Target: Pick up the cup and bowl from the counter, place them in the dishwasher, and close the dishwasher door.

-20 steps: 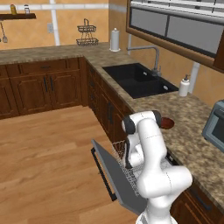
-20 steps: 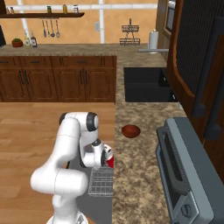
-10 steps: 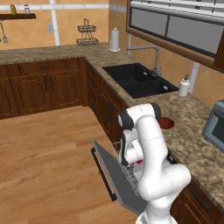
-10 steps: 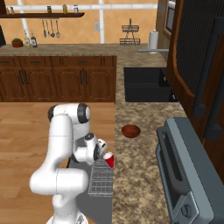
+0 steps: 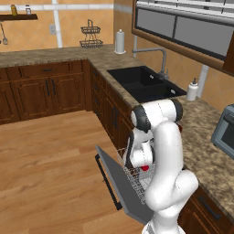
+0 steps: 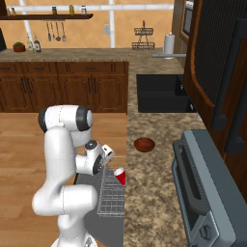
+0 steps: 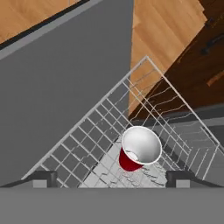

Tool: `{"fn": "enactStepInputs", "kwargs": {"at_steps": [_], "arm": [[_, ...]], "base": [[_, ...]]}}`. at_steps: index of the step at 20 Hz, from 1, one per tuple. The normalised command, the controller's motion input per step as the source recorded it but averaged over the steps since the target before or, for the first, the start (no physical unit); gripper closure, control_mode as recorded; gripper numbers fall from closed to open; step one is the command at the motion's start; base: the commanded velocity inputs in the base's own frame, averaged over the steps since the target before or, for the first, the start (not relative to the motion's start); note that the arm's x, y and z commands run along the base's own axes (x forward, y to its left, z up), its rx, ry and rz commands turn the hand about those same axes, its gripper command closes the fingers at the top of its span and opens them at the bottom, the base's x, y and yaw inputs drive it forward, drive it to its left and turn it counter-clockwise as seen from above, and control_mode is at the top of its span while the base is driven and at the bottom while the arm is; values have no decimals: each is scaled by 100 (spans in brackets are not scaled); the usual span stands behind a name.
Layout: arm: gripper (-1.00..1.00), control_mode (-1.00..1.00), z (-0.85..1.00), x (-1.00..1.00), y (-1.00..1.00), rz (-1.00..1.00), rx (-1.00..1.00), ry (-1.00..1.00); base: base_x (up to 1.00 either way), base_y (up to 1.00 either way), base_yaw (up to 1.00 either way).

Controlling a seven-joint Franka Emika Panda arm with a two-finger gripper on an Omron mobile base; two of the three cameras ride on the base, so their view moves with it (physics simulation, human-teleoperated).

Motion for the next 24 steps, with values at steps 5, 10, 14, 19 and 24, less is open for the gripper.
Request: {"fn": "enactStepInputs", "kwargs": {"at_steps": [5, 10, 14, 19, 24], "arm": [[-100, -100, 100, 0, 15, -22, 8, 0], [-100, -100, 100, -17, 15, -27, 12, 2], [-100, -100, 100, 0, 48, -32, 1, -3], [-100, -100, 100, 9, 40, -18, -4, -22], [-100, -100, 100, 6, -6, 5, -4, -21]], "base": [[0, 0, 0], [0, 0, 0], [0, 0, 0], [0, 0, 0], [0, 0, 0]]}}
